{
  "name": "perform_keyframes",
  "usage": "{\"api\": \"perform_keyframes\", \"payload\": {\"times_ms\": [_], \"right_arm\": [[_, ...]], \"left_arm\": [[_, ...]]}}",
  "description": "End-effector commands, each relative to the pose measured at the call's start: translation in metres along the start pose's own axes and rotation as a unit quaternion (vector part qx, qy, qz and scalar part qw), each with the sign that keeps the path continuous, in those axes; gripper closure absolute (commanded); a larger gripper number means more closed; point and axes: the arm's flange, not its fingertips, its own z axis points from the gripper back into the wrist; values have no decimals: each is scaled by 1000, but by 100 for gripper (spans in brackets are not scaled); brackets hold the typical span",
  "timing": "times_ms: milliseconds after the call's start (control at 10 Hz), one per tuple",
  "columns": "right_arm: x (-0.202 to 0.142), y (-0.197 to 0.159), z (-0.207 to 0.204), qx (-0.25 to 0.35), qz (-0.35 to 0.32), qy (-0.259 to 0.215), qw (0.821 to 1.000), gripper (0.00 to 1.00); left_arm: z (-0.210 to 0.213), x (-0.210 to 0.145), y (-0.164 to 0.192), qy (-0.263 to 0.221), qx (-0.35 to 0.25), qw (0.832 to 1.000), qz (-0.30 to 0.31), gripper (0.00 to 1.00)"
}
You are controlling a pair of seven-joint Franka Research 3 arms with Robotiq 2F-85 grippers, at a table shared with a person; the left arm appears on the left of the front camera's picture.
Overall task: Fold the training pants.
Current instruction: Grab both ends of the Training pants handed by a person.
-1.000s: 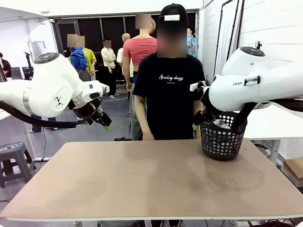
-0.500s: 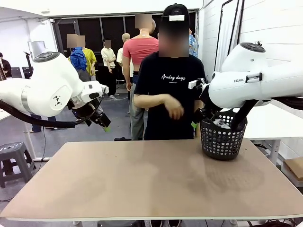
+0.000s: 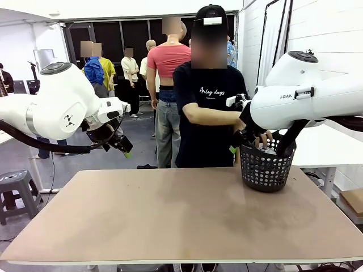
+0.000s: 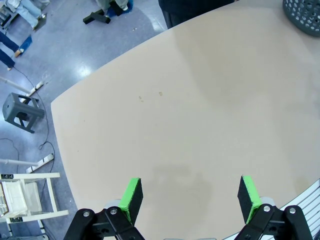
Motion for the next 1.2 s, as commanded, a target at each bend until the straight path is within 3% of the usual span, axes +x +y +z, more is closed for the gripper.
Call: {"api": "perform_keyframes", "payload": {"times_ms": [0, 1100], "right_arm": [[-1, -1, -1, 0, -1, 0, 1000, 0], [-1, -1, -1, 0, -1, 0, 1000, 0]], "left_arm": [[0, 0, 1, -1, -2, 1000, -4, 0], [0, 0, 1, -1, -2, 1000, -4, 0]]}}
